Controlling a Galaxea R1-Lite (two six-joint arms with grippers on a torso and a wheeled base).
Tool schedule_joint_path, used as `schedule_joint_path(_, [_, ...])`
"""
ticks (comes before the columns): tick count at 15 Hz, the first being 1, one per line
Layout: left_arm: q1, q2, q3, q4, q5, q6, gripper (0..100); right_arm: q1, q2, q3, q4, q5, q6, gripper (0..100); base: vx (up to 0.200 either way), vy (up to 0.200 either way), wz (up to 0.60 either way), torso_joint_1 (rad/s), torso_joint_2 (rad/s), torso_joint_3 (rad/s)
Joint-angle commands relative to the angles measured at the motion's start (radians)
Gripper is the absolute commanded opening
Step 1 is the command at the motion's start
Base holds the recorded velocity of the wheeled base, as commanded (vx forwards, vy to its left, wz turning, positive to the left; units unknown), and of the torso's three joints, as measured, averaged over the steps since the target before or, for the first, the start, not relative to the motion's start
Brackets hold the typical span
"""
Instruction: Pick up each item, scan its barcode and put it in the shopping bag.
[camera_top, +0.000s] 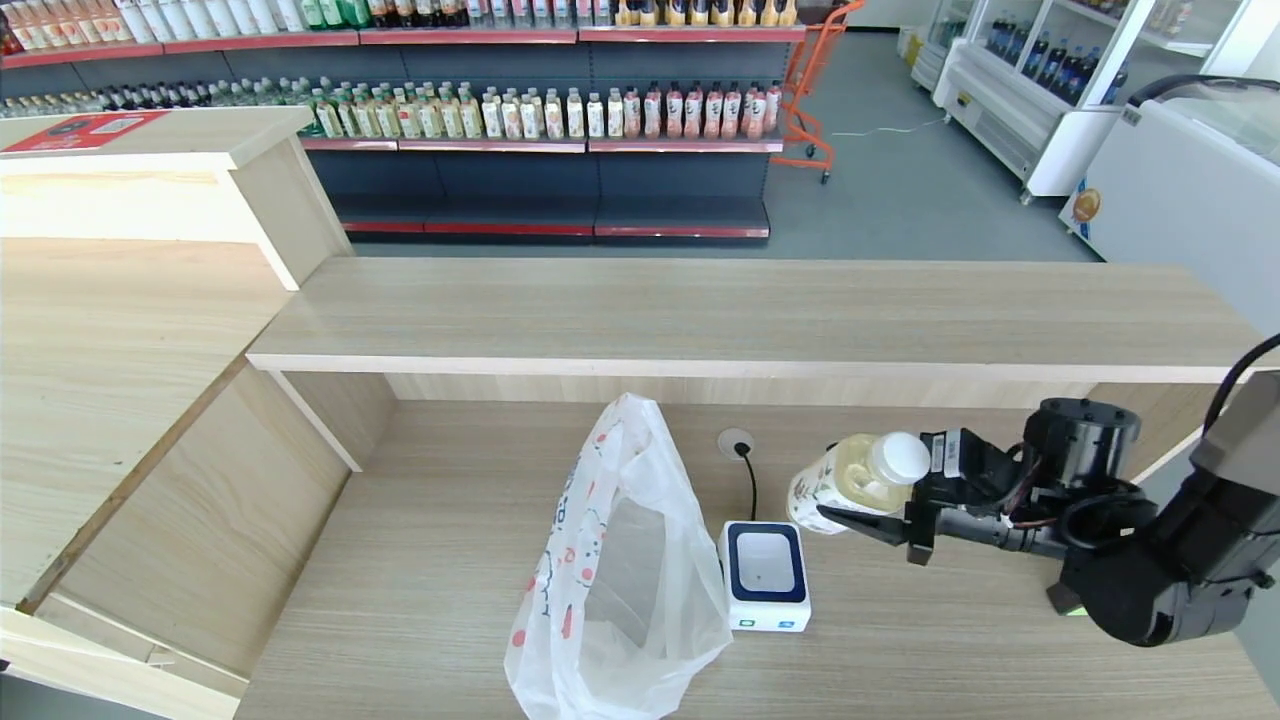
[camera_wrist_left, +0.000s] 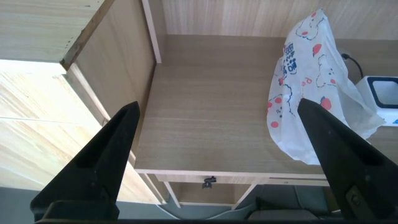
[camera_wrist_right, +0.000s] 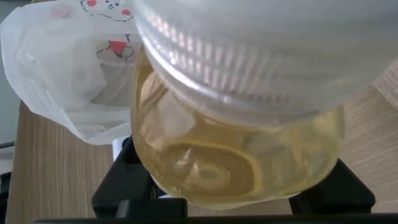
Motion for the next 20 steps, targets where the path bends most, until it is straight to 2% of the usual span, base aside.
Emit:
schedule_joint_path(1, [0.0, 0.0, 0.0, 0.0, 0.0, 0.0, 100, -0.027, -0.299, 0.186, 0.024, -0.02, 0.213, 0, 0.0, 0.0, 0.0, 0.0, 0.0, 0.0])
schedule_joint_path(4, [0.0, 0.0, 0.0, 0.0, 0.0, 0.0, 100, -0.015, -0.436, 0.316, 0.02, -0.154, 0.446, 0, 0.0, 0.0, 0.0, 0.0, 0.0, 0.0])
schedule_joint_path(7, [0.0, 0.0, 0.0, 0.0, 0.0, 0.0, 100, -0.015, -0.471, 0.354, 0.02, -0.286, 0.593, 0, 0.0, 0.0, 0.0, 0.0, 0.0, 0.0])
schedule_joint_path(11, [0.0, 0.0, 0.0, 0.0, 0.0, 0.0, 100, -0.015, -0.46, 0.362, 0.027, -0.361, 0.635, 0, 0.0, 0.0, 0.0, 0.0, 0.0, 0.0])
schedule_joint_path(17, [0.0, 0.0, 0.0, 0.0, -0.001, 0.004, 100, -0.019, -0.468, 0.399, 0.026, -0.39, 0.635, 0, 0.0, 0.0, 0.0, 0.0, 0.0, 0.0])
schedule_joint_path(20, [0.0, 0.0, 0.0, 0.0, -0.001, 0.003, 100, -0.019, -0.462, 0.404, 0.026, -0.39, 0.635, 0, -0.2, 0.0, 0.0, 0.001, 0.0, 0.004])
